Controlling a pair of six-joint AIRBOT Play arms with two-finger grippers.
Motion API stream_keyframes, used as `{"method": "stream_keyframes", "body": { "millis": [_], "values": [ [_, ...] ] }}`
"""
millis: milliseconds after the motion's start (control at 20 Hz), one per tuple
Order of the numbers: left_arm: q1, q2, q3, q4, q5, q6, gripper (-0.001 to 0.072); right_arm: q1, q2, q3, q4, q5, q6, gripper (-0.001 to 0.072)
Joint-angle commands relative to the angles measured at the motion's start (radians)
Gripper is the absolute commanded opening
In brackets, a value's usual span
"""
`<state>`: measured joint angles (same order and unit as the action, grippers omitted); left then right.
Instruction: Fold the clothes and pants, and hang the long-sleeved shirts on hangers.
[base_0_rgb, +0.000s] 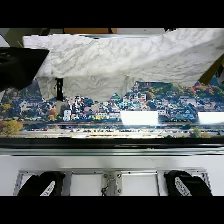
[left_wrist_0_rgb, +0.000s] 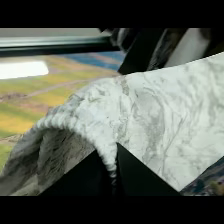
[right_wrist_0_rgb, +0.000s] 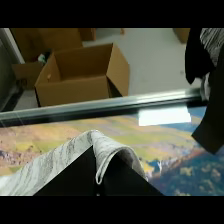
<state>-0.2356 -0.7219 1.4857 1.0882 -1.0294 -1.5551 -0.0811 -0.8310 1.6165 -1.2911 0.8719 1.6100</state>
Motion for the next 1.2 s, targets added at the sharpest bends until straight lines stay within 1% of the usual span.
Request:
{"method": "stream_keyframes", "body": {
  "millis": [0, 150, 250, 300, 400, 450, 500, 550, 600, 650, 800, 850, 900, 950, 1050, 1150],
  "values": [
    [-0.132, 0.119, 0.022, -0.008, 0.01, -0.106, 0.0022, -0.001, 0.095, 0.045, 0.0, -0.018, -0.033, 0.0008],
    [-0.216, 0.144, 0.015, -0.006, -0.008, -0.208, 0.0021, -0.001, 0.114, 0.046, 0.002, -0.057, -0.032, 0.0008],
    [-0.239, 0.143, -0.047, -0.005, -0.035, -0.278, 0.0021, -0.001, 0.094, 0.046, 0.032, -0.064, -0.032, 0.0008],
    [-0.236, 0.138, -0.096, 0.015, -0.05, -0.328, 0.0021, 0.0, 0.069, 0.046, 0.061, -0.058, -0.032, 0.0008],
    [-0.227, 0.101, -0.206, 0.133, -0.089, -0.464, 0.0022, 0.009, -0.011, 0.046, 0.122, -0.047, -0.032, 0.0008],
    [-0.211, 0.072, -0.248, 0.192, -0.089, -0.487, 0.0022, 0.027, -0.064, 0.046, 0.125, -0.047, -0.032, 0.0007],
    [-0.181, 0.027, -0.281, 0.235, -0.075, -0.486, 0.0022, 0.047, -0.128, 0.046, 0.126, -0.043, -0.029, 0.0007],
    [-0.138, -0.023, -0.307, 0.246, -0.044, -0.486, 0.0022, 0.064, -0.195, 0.046, 0.125, -0.041, -0.024, 0.0007],
    [-0.084, -0.087, -0.326, 0.241, 0.003, -0.478, 0.0022, 0.08, -0.274, 0.046, 0.124, -0.045, -0.025, 0.0007],
    [-0.04, -0.157, -0.332, 0.222, 0.049, -0.45, 0.0022, 0.086, -0.349, 0.046, 0.125, -0.053, -0.025, 0.0007],
    [0.076, -0.386, -0.329, 0.086, 0.21, -0.293, 0.0022, 0.091, -0.553, 0.046, 0.126, -0.116, -0.025, 0.0007],
    [0.101, -0.455, -0.316, 0.044, 0.238, -0.233, 0.0022, 0.092, -0.6, 0.046, 0.13, -0.125, -0.025, 0.0007],
    [0.127, -0.529, -0.286, 0.021, 0.241, -0.173, 0.0022, 0.095, -0.634, 0.046, 0.129, -0.131, -0.024, 0.0007],
    [0.151, -0.593, -0.251, 0.009, 0.233, -0.136, 0.0022, 0.096, -0.658, 0.046, 0.134, -0.126, -0.024, 0.0007],
    [0.204, -0.701, -0.168, 0.009, 0.185, -0.134, 0.0022, 0.1, -0.668, 0.045, 0.136, -0.074, -0.017, 0.0008],
    [0.254, -0.779, -0.088, 0.01, 0.12, -0.131, 0.0022, 0.103, -0.65, 0.043, 0.123, 0.035, -0.017, 0.0007]
  ]
}}
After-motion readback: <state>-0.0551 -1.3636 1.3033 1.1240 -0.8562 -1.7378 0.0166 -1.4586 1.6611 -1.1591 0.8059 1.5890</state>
